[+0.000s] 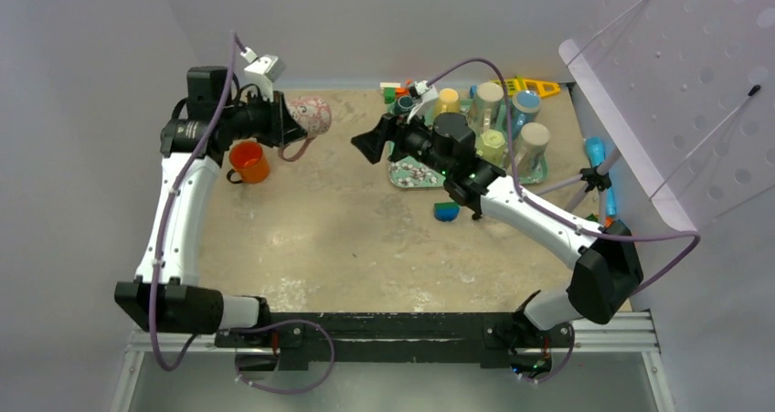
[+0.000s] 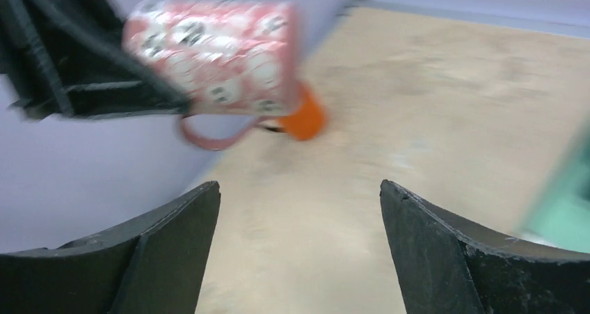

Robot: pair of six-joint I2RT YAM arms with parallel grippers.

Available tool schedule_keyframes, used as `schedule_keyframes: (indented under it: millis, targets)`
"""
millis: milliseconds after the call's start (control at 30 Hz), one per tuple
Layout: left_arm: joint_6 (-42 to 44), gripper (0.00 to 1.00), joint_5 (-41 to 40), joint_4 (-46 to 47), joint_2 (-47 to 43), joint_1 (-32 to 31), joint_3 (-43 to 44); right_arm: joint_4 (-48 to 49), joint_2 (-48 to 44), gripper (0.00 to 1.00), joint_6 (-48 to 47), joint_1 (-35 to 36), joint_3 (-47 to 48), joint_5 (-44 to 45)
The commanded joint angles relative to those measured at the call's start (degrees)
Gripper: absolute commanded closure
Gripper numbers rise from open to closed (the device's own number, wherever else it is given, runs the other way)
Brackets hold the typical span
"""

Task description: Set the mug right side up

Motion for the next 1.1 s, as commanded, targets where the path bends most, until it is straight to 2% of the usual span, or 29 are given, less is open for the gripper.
schedule_keyframes:
  millis: [0, 167, 300, 400, 567, 700, 767, 900, 1067]
  targets:
    - [22.08, 1.0, -23.43, -15.15, 8.6, -0.07, 5.3, -16.83, 1.87, 0.1, -11.66, -4.73, 4.61, 24.54]
    - [28.97, 1.0, -33.47, -22.82, 20.91, -3.32, 9.92, -27.01, 15.94, 0.08, -15.46, -7.25, 18.31, 38.81]
    - [31.97, 1.0, -43.83, -22.89, 29.8, -4.9, 14.03, -29.17, 26.36, 0.05, -11.05, -7.39, 28.52, 45.0]
    - [32.22, 1.0, -45.46, -25.15, 37.22, -5.05, 19.33, -28.83, 31.37, 0.04, -6.99, -7.86, 33.63, 42.98]
    - [32.92, 1.0, -46.11, -25.66, 43.35, -5.47, 23.31, -25.09, 35.53, 0.02, -4.64, -8.25, 35.35, 40.32]
    - [33.22, 1.0, -45.58, -28.45, 47.43, -5.49, 27.31, -29.36, 40.32, 0.02, -2.28, -8.37, 40.17, 39.08]
    - [33.22, 0.99, -44.99, -28.66, 48.47, -5.49, 27.79, -30.81, 41.71, 0.06, -0.2, -8.7, 40.81, 39.12]
    - [32.95, 0.8, -43.05, -28.02, 49.04, -5.49, 27.58, -29.14, 43.61, 0.18, 1.15, -9.39, 40.21, 39.34]
    - [32.43, 0.6, -38.87, -28.79, 45.6, -5.49, 26.83, -34.51, 48.58, 0.26, 1.96, -10.94, 46.91, 38.75]
